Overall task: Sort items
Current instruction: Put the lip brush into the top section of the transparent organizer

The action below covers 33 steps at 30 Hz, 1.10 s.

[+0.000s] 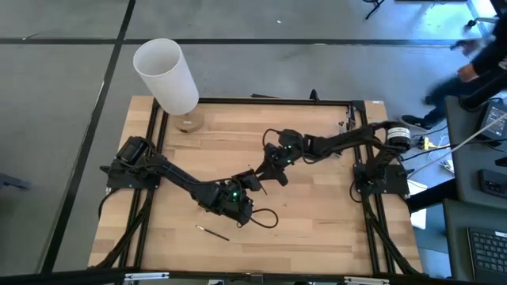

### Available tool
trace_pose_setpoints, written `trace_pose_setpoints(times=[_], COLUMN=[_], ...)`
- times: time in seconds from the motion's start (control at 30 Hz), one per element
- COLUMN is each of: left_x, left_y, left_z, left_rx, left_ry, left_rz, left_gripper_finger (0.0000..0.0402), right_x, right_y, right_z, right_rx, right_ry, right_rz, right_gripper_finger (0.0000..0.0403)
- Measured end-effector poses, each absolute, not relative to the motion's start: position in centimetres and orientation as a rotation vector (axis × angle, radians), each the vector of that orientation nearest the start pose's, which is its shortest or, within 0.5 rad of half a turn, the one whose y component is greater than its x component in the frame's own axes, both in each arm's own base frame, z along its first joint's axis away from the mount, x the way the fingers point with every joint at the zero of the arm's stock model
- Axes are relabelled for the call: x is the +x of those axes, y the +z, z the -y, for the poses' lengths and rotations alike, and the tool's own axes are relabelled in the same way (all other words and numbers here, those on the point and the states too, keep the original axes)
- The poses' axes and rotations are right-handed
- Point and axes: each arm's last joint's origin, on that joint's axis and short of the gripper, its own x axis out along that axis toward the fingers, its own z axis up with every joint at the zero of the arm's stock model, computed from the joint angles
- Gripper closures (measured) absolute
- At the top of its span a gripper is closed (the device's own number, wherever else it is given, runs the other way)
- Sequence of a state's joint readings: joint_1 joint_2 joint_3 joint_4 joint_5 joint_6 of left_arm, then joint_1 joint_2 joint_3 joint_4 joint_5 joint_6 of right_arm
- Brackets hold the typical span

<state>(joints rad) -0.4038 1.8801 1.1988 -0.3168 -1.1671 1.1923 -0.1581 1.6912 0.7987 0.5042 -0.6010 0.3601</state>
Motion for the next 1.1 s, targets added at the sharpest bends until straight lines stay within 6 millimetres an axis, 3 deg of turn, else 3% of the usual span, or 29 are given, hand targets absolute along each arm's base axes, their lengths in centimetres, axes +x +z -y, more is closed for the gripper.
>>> trace_pose_setpoints(times=[0.23,0.53,0.8,0.93,1.1], left_x=[35.2,35.2,35.5,35.4,35.1], left_y=[18.1,18.1,18.1,18.0,18.3], left_z=[12.2,12.1,11.3,11.1,12.4], left_rx=[1.794,1.779,1.611,1.395,1.09], left_ry=[0.198,0.204,0.302,0.432,0.572], left_rz=[-1.127,-1.124,-1.091,-1.02,-0.86], left_gripper_finger=[0.038,0.0377,0.0341,0.0309,0.0254], right_x=[34.5,34.5,34.6,34.5,34.3], right_y=[17.5,17.5,17.4,17.3,17.1], right_z=[3.9,3.9,4.1,4.7,5.8], right_rx=[0.503,0.515,0.513,0.521,0.491], right_ry=[0.358,0.361,0.276,0.182,-0.074], right_rz=[-0.446,-0.45,-0.443,-0.442,-0.433], right_gripper_finger=[0.026,0.0384,0.0377,0.0386,0.0382])
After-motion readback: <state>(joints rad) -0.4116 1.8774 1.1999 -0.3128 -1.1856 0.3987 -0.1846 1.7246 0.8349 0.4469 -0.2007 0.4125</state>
